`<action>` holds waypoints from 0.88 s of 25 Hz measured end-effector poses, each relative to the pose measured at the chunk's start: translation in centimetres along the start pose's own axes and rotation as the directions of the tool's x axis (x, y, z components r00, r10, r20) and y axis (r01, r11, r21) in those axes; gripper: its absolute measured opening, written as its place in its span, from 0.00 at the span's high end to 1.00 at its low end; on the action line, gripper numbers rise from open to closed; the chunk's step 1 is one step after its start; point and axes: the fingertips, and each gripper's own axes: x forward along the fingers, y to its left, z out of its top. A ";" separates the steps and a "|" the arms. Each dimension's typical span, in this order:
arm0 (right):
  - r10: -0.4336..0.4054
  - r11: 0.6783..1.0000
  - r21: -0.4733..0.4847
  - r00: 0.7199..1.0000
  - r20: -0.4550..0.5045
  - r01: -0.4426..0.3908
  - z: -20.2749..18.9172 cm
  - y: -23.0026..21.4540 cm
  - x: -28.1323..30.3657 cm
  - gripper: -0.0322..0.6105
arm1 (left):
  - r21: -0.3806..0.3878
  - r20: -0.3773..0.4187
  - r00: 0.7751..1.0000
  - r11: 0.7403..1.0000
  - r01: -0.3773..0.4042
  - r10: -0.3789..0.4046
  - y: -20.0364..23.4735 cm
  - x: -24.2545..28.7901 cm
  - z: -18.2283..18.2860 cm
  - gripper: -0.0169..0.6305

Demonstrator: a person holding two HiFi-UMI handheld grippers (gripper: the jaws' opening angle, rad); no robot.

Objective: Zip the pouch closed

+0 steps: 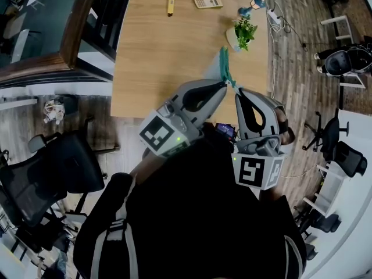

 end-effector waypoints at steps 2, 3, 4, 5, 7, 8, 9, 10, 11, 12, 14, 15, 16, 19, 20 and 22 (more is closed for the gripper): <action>0.031 0.998 0.061 0.999 0.016 -0.032 -0.2 0.1 -0.1 0.93 | -0.004 -0.006 1.000 1.000 0.007 -0.007 -0.1 -0.1 -0.2 0.97; 0.046 0.994 0.097 0.999 0.026 -0.048 -0.3 0.1 -0.2 0.93 | -0.005 -0.002 1.000 1.000 0.007 -0.007 0.1 -0.2 -0.2 0.97; 0.059 0.989 0.136 0.997 0.038 -0.064 -0.4 0.0 -0.3 0.93 | -0.004 0.008 1.000 1.000 0.005 -0.005 0.3 -0.3 -0.1 0.97; 0.069 0.982 0.172 0.996 0.048 -0.077 -0.6 -0.1 -0.4 0.93 | 0.003 0.016 1.000 1.000 0.004 -0.004 0.6 -0.5 0.0 0.97; 0.080 0.972 0.217 0.996 0.044 -0.088 -1.0 -0.3 -0.6 0.93 | 0.018 -0.002 1.000 1.000 0.001 -0.001 0.6 -0.6 0.0 0.97; 0.082 0.970 0.225 0.996 0.036 -0.088 -1.2 -0.3 -0.7 0.93 | 0.023 -0.010 1.000 1.000 0.005 -0.005 0.5 -0.5 0.1 0.97; 0.082 0.970 0.227 0.996 0.032 -0.088 -1.3 -0.3 -0.8 0.93 | 0.026 -0.012 1.000 1.000 0.008 -0.008 0.4 -0.4 0.1 0.97; 0.083 0.969 0.229 0.996 0.032 -0.088 -1.4 -0.3 -0.8 0.93 | 0.023 -0.013 1.000 1.000 0.005 -0.005 0.4 -0.3 0.1 0.97; 0.086 0.968 0.234 0.996 0.034 -0.091 -1.5 -0.4 -0.9 0.93 | 0.019 -0.011 1.000 1.000 -0.003 0.003 0.5 -0.3 0.2 0.97; 0.090 0.965 0.244 0.995 0.038 -0.096 -1.6 -0.4 -1.0 0.93 | 0.023 -0.002 1.000 1.000 -0.013 0.013 0.9 -0.5 0.3 0.97; 0.095 0.956 0.274 0.994 0.047 -0.105 -1.8 -0.6 -1.3 0.93 | 0.050 0.010 1.000 0.998 -0.030 0.030 1.7 -0.9 0.3 0.97; 0.095 0.954 0.281 0.994 0.049 -0.105 -1.9 -0.7 -1.4 0.93 | 0.062 0.006 0.999 0.998 -0.034 0.034 2.0 -1.0 0.3 0.97; 0.094 0.954 0.281 0.994 0.052 -0.105 -1.9 -0.8 -1.4 0.93 | 0.067 0.003 0.999 0.997 -0.036 0.036 2.1 -1.0 0.4 0.97; 0.090 0.946 0.306 0.994 0.064 -0.105 -2.3 -1.3 -1.7 0.93 | 0.052 0.016 0.998 0.997 -0.063 0.062 2.8 -1.3 0.9 0.97; 0.082 0.939 0.328 0.994 0.069 -0.100 -2.6 -1.6 -1.9 0.93 | 0.049 0.018 0.997 0.996 -0.079 0.078 3.3 -1.6 1.1 0.97; 0.070 0.930 0.356 0.995 0.073 -0.092 -3.1 -2.2 -2.1 0.93 | 0.064 0.016 0.995 0.993 -0.097 0.097 4.0 -1.9 1.4 0.97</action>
